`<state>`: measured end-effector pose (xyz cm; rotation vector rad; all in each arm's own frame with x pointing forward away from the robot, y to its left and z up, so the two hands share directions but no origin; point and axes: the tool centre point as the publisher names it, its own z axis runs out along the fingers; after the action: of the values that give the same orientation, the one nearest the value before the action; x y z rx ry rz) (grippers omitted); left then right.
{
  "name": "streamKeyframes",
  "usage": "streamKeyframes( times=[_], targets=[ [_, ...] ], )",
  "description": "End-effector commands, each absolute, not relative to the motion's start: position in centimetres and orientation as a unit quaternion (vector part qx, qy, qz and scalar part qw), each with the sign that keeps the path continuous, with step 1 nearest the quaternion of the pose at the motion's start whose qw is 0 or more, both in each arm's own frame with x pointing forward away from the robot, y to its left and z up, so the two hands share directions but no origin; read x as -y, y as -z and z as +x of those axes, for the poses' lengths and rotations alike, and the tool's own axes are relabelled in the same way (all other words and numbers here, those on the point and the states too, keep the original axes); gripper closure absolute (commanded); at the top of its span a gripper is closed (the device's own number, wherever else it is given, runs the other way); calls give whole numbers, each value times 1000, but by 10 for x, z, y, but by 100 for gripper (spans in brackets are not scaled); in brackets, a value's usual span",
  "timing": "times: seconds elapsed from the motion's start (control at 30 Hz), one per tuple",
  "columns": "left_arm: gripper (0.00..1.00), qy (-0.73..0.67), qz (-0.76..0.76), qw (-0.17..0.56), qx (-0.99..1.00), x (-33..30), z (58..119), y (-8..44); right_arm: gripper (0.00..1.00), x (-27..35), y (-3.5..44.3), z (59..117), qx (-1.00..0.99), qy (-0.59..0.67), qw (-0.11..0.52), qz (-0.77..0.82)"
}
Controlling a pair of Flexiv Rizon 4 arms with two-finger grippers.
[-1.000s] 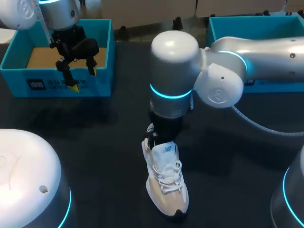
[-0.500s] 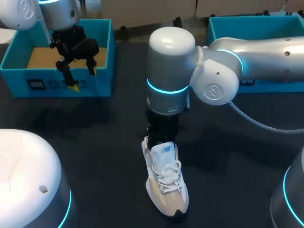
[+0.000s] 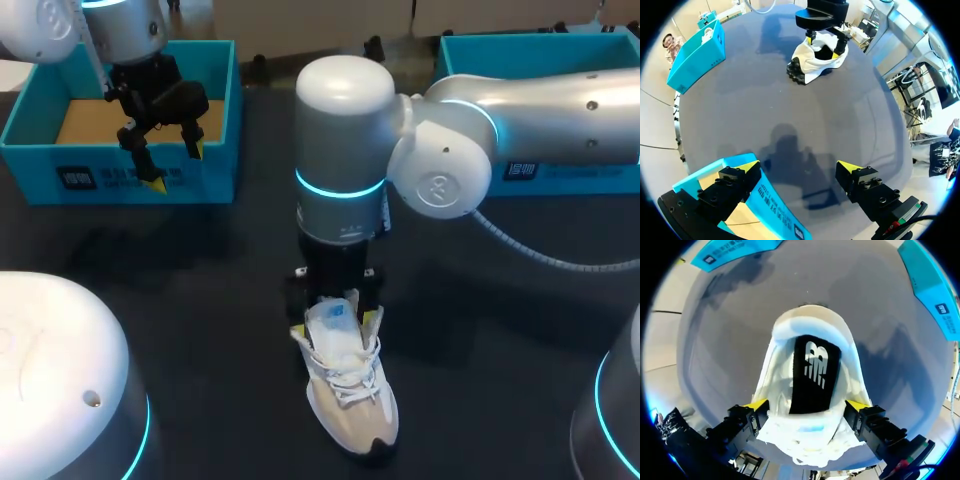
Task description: Take the shoe out of the shoebox, open the shoe tongue, remove and reinsert the insole, then place the shoe into the shoebox
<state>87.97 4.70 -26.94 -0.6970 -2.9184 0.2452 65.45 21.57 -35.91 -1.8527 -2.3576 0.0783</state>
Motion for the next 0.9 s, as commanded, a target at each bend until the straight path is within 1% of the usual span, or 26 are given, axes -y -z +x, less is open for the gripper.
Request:
streamKeyframes(
  times=[0.03, 0.4, 0.9],
  targets=[
    [0, -80, -231, 66, 967, -47, 880, 269, 0, -219, 361, 648, 782, -24, 68, -619],
    [0, -80, -231, 66, 967, -47, 880, 269, 0, -225, 343, 638, 776, -36, 53, -627],
    [0, -80, -231, 66, 967, -47, 880, 269, 0, -205, 330, 615, 787, -20, 24, -616]
  ],
)
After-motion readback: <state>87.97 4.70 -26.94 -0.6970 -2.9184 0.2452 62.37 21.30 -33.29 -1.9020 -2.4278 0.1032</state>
